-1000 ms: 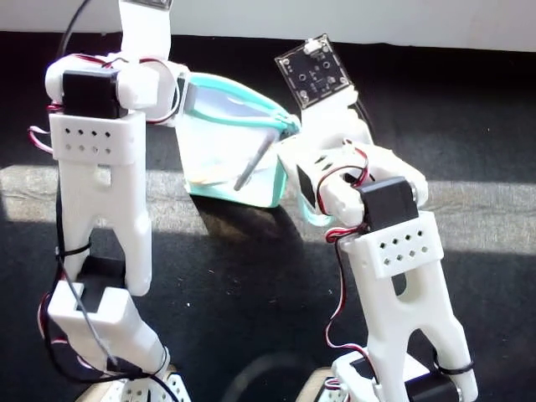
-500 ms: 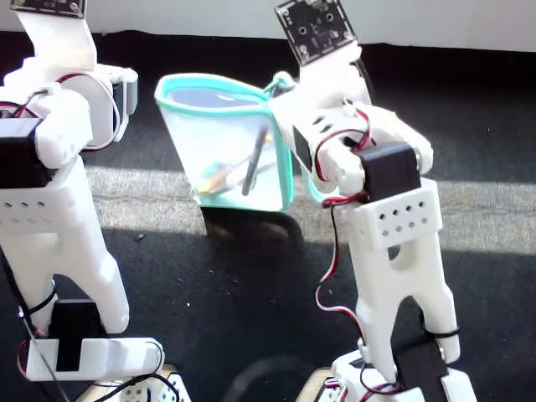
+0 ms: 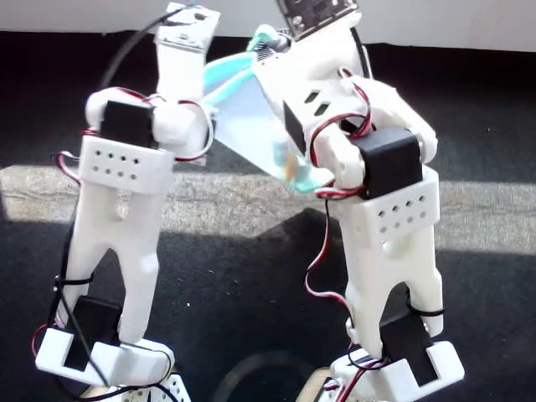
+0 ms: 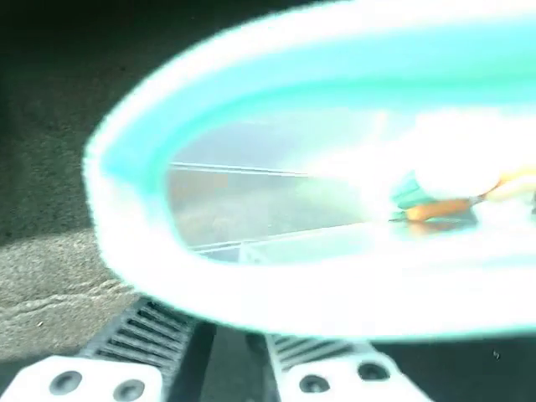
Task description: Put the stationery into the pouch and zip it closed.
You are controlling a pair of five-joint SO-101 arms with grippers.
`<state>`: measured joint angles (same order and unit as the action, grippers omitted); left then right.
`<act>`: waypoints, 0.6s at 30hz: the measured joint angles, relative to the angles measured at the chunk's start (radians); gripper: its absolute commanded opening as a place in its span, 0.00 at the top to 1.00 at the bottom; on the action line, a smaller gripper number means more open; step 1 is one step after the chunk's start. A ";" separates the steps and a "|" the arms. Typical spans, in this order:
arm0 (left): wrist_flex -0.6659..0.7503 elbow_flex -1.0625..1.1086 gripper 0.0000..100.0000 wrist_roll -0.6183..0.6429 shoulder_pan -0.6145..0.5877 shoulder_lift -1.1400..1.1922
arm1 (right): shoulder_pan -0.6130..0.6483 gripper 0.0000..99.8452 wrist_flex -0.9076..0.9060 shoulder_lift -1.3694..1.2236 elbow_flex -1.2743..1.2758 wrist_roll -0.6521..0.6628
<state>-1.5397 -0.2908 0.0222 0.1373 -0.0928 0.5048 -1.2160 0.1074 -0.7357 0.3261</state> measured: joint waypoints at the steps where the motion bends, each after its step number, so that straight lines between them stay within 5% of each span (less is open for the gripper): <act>1: 0.038 0.023 0.98 0.018 0.005 0.000 | 0.012 0.99 0.000 0.000 -0.014 0.029; 10: 0.242 0.064 0.98 0.144 -0.078 0.002 | 0.032 0.99 0.000 0.000 -0.037 0.075; 18: 0.097 0.021 0.89 0.153 -0.130 -0.017 | -0.002 0.99 0.000 -0.055 -0.003 0.075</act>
<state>-1.4431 -0.2693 0.1757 0.0069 -0.1097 0.5033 -1.2160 0.0522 -0.7388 0.4012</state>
